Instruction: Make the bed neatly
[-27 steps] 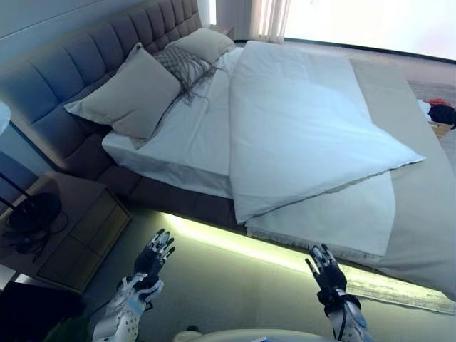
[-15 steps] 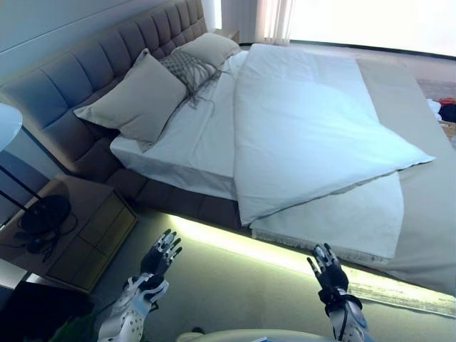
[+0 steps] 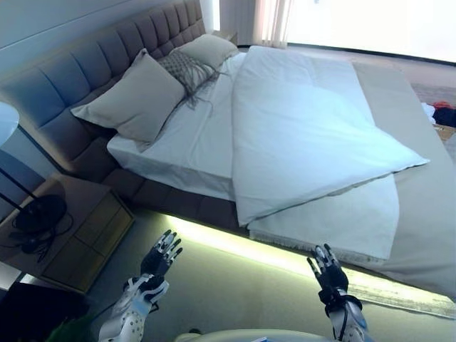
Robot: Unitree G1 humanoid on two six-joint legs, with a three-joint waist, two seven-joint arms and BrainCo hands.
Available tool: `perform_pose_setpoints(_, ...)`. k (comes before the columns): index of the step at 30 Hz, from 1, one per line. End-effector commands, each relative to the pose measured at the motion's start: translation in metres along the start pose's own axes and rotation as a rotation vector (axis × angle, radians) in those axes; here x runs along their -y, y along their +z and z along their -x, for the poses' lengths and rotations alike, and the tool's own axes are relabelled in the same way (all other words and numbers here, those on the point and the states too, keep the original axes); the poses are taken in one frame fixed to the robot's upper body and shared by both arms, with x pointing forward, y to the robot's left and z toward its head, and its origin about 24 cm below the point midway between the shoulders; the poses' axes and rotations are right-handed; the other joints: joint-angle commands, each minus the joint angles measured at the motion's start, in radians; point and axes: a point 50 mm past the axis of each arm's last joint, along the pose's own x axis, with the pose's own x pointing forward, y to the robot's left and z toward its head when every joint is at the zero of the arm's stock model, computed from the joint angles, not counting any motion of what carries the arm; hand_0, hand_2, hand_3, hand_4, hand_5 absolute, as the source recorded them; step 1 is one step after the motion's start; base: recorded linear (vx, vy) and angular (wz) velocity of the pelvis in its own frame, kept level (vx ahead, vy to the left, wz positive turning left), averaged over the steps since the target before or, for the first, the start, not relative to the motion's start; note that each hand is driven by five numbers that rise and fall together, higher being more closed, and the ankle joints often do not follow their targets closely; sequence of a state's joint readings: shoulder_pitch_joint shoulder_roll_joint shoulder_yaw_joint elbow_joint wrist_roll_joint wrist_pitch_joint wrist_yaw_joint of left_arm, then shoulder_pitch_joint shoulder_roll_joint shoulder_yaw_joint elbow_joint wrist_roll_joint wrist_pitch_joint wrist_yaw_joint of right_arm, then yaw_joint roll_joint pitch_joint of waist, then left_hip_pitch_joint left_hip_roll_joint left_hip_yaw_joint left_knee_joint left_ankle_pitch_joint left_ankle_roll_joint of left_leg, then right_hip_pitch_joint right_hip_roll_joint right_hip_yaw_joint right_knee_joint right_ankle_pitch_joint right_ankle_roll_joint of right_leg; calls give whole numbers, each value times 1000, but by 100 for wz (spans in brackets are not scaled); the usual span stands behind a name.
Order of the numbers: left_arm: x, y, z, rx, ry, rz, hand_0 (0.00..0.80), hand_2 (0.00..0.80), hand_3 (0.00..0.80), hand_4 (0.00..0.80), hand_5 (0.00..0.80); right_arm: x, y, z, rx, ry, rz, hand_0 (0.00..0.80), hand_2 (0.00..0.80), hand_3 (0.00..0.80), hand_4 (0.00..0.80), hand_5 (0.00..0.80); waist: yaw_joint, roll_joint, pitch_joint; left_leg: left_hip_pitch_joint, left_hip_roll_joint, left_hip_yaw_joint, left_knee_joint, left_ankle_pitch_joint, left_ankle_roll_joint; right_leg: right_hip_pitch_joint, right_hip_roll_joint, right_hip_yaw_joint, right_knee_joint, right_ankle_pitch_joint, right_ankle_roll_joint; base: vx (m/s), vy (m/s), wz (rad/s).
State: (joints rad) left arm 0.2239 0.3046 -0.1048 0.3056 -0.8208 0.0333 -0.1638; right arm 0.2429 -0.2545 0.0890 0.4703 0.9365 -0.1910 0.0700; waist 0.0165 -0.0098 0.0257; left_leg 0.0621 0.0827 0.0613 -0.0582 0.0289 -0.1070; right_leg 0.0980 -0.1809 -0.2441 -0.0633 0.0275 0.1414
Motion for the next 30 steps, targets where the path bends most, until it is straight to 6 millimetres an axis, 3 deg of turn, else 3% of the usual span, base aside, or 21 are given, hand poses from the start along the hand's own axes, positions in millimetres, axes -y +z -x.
perform_pose_setpoints(1,-3,22,-2,92,-28,-11,0,0,0,0,0,-8,24,-5,85,66,4,0,0,0,0,0,35,-35,60,-65,-27,42,188,-58,67,-94,-39,27,118,66,14,30,105,-4)
perform_pose_setpoints(5,-10,27,4,98,-29,-42,0,0,0,0,0,-2,18,2,68,75,-10,0,0,0,0,0,28,-32,63,-49,-58,29,155,-54,103,-133,-67,58,241,89,35,45,79,-8)
perform_pose_setpoints(6,-11,28,4,93,-28,-59,0,0,0,0,0,0,12,6,63,68,-20,0,0,0,0,0,21,-28,67,-48,-73,7,151,-57,121,-170,-85,87,311,122,36,34,-14,2)
perform_pose_setpoints(8,-11,28,4,89,-26,-65,0,0,0,0,0,1,10,7,62,65,-24,0,0,0,0,0,21,-28,67,-51,-80,0,154,-61,128,-189,-101,99,336,137,36,39,-78,4)
perform_pose_setpoints(9,-13,29,3,80,-29,-69,0,0,0,0,0,3,7,8,60,58,-39,0,0,0,0,0,25,-24,71,-53,-77,-9,163,-67,129,-206,-166,110,342,195,38,72,-282,5)
perform_pose_setpoints(11,-16,28,2,70,-8,-59,0,0,0,0,0,2,5,8,57,64,-45,0,0,0,0,0,29,-26,70,-55,-66,-13,174,-74,116,-195,-213,114,292,244,52,76,-406,8)
perform_pose_setpoints(12,-22,32,2,71,13,-52,0,0,0,0,0,-1,5,6,52,86,-43,0,0,0,0,0,29,-34,68,-61,-44,-12,188,-87,97,-191,-249,127,240,289,73,47,-447,11)
perform_pose_setpoints(14,-28,37,2,76,31,-57,0,0,0,0,0,-4,6,3,45,117,-40,0,0,0,0,0,24,-39,63,-66,6,-15,205,-102,63,-186,-269,151,171,300,93,63,-538,-2)
perform_pose_setpoints(17,-34,46,4,91,54,-54,0,0,0,0,0,-6,9,1,17,138,-33,0,0,0,0,0,18,-46,56,-73,90,-27,235,-97,14,-167,-240,165,151,233,103,78,-489,-2)
perform_pose_setpoints(18,-37,49,6,102,69,-36,0,0,0,0,0,-6,9,1,-3,145,-25,0,0,0,0,0,17,-50,52,-71,136,-17,242,-86,-3,-158,-218,152,170,165,105,56,-374,-10)
perform_pose_setpoints(20,-37,47,7,107,85,-10,0,0,0,0,0,-3,10,2,-24,138,-8,0,0,0,0,0,17,-52,47,-70,192,-16,236,-53,-19,-147,-175,132,189,87,97,58,-397,1)
perform_pose_setpoints(23,-26,36,5,94,58,42,0,0,0,0,0,0,21,5,21,109,-14,0,0,0,0,0,24,-34,56,-118,244,-88,238,106,-35,-143,-95,116,214,16,52,-10,-280,8)
perform_pose_setpoints(25,-20,31,3,94,37,64,0,0,0,0,0,4,26,7,48,96,-19,0,0,0,0,0,29,-29,72,-163,249,-127,261,164,-41,-133,-69,102,210,6,27,-76,-223,28)
perform_pose_setpoints(27,-15,24,3,97,25,85,0,0,0,0,0,10,30,10,71,88,6,0,0,0,0,0,32,-25,87,-194,234,-116,292,169,-38,-119,-51,77,192,-3,4,-70,-205,41)
perform_pose_setpoints(30,-21,19,7,94,52,100,0,0,0,0,0,15,33,10,62,85,18,0,0,0,0,0,31,-15,80,-198,176,-95,315,150,-29,-106,-28,72,164,-10,-12,20,-71,29)
